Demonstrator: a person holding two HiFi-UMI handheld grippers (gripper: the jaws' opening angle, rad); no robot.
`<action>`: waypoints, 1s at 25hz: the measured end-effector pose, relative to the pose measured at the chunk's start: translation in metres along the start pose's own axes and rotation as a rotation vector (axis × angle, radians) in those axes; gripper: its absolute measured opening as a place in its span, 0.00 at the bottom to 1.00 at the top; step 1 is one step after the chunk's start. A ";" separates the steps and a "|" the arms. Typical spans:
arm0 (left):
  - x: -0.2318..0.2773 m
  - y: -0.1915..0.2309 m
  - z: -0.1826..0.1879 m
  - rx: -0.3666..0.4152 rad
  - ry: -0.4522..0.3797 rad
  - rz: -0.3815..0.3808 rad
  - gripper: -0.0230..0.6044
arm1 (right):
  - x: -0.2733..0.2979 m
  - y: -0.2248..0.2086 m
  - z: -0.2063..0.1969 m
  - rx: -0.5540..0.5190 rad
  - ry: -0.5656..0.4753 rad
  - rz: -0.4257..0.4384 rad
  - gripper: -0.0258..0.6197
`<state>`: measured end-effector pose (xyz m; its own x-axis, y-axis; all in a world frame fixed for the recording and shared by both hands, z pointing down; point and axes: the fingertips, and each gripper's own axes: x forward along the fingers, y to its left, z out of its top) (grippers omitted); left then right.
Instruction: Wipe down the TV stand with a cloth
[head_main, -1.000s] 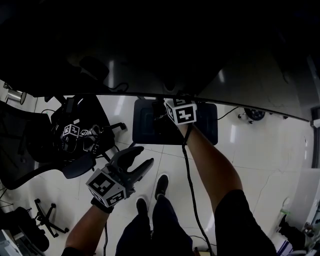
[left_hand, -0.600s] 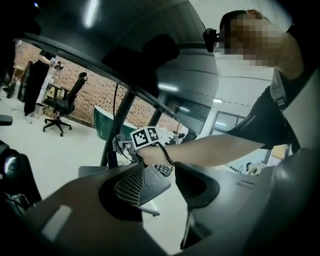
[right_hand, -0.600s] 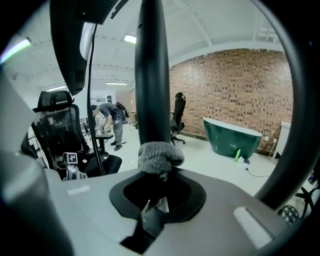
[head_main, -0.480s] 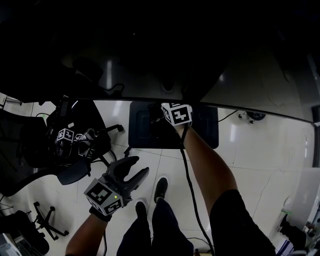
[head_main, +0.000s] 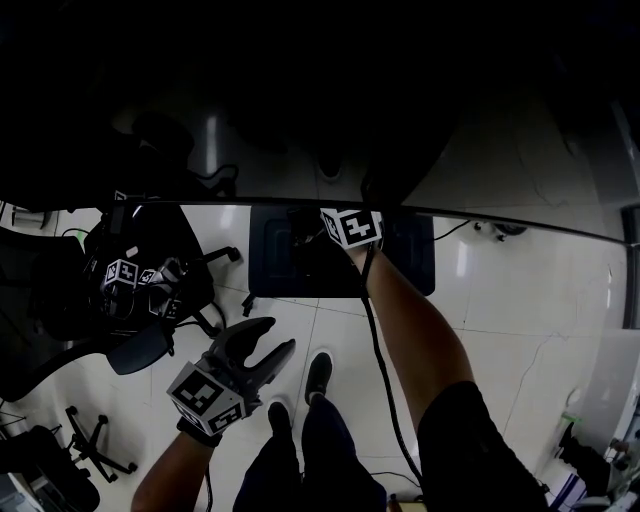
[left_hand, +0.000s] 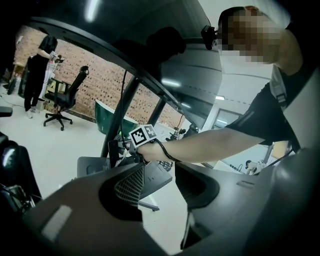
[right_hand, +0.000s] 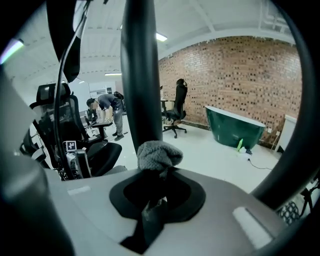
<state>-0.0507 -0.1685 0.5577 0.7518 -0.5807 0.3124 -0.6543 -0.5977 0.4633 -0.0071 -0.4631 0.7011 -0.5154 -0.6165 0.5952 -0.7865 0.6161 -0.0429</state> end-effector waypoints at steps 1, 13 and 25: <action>0.001 -0.003 0.003 0.009 -0.004 -0.007 0.38 | -0.010 -0.002 0.003 0.014 -0.020 -0.006 0.09; 0.011 -0.034 0.027 0.060 -0.030 -0.066 0.38 | -0.175 -0.118 0.007 0.151 -0.184 -0.258 0.09; 0.038 -0.027 0.018 0.044 -0.007 -0.076 0.38 | -0.152 -0.141 0.006 0.226 -0.190 -0.246 0.09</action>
<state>-0.0056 -0.1841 0.5423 0.7990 -0.5364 0.2718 -0.5984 -0.6639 0.4485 0.1801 -0.4588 0.6117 -0.3386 -0.8257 0.4511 -0.9390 0.3273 -0.1058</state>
